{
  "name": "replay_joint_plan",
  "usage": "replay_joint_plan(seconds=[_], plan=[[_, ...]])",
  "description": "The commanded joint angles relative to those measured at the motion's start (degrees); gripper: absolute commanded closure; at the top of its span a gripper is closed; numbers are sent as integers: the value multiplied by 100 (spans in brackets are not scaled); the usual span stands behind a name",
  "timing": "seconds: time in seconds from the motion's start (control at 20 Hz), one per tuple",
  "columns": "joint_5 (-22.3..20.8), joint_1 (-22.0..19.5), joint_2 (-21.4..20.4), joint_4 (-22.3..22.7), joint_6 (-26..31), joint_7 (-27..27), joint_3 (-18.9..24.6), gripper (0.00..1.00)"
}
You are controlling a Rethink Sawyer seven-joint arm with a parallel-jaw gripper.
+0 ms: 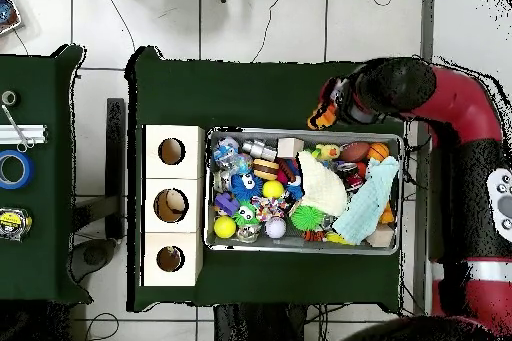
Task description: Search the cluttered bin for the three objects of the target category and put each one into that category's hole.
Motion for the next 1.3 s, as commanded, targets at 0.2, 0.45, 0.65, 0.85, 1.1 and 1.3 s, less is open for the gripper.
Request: replay_joint_plan(seconds=[0.2,0.45,0.65,0.85,1.1,1.3], plan=[[-498,988,968,-3125,1032,180,185,100],[-346,1091,700,-2647,270,533,-265,0],[98,1007,-476,-698,-290,1174,-956,0],[400,1077,-1333,433,-448,1580,-1400,0],[1048,1201,-1972,1222,-183,1822,-1719,0],[1542,1166,-2660,2773,-1012,1713,-1921,0]])
